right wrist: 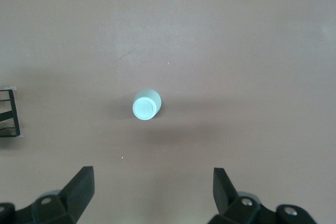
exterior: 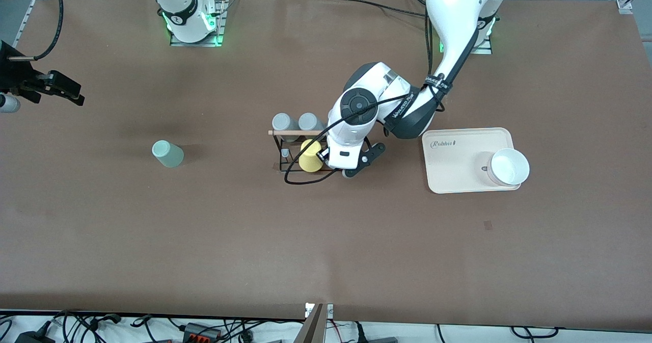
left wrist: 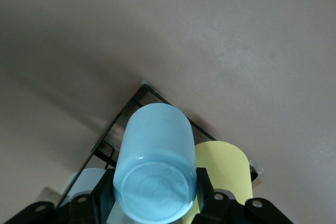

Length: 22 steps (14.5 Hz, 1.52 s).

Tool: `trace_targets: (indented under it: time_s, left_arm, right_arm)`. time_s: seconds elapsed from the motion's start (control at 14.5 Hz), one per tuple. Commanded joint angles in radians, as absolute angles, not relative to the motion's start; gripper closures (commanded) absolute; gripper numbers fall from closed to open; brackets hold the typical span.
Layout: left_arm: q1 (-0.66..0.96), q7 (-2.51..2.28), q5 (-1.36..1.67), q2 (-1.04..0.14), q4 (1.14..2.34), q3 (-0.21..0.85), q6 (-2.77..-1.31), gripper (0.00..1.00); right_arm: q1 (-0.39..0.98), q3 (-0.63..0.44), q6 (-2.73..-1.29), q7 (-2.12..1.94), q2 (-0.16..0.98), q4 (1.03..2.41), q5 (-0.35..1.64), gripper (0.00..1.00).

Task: Hang scattered cups on rack with three cups
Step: 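Hang the light blue cup on the rack peg and open the left gripper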

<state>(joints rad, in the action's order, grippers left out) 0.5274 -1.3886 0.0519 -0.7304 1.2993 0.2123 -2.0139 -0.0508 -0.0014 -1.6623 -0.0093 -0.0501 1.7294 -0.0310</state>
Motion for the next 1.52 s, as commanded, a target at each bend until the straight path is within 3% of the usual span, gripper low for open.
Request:
trace_targets:
  time_s: [0.0, 0.48, 0.55, 0.62, 0.69, 0.76, 1.11, 1.45]
  left_arm:
    - [0.535, -1.382, 0.052, -0.738, 1.281, 0.206, -2.017, 0.76]
    - [0.546, -1.376, 0.044, -0.742, 1.318, 0.206, -2.016, 0.72]
    - [0.545, -1.376, 0.044, -0.742, 1.318, 0.206, -2.016, 0.63]
    - [0.542, -1.376, 0.046, -0.741, 1.318, 0.206, -2.014, 0.45]
    - [0.538, -1.373, 0.046, -0.738, 1.316, 0.206, -2.013, 0.18]
    - [0.535, -1.364, 0.046, -0.733, 1.313, 0.206, -2.008, 0.0]
    - [0.459, -1.344, 0.019, -0.643, 1.308, 0.19, -1.954, 0.0]
    - [0.283, -1.286, -0.136, -0.502, 1.333, 0.196, -1.78, 0.0]
  right_arm:
    - [-0.055, 0.002, -1.675, -0.018, -0.071, 1.752, -0.018, 0.0]
    - [-0.054, 0.0, -1.749, -0.018, -0.098, 1.825, -0.011, 0.0]
    - [-0.054, 0.0, -1.755, -0.018, -0.098, 1.828, -0.011, 0.0]
    - [-0.054, 0.0, -1.752, -0.02, -0.094, 1.821, -0.011, 0.0]
    - [-0.054, 0.0, -1.747, -0.018, -0.092, 1.815, -0.011, 0.0]
    - [-0.052, 0.002, -1.746, -0.018, -0.086, 1.813, -0.011, 0.0]
    - [-0.052, 0.003, -1.747, -0.018, -0.086, 1.813, -0.011, 0.0]
    - [0.01, 0.003, -1.772, -0.008, -0.031, 1.813, -0.012, 0.0]
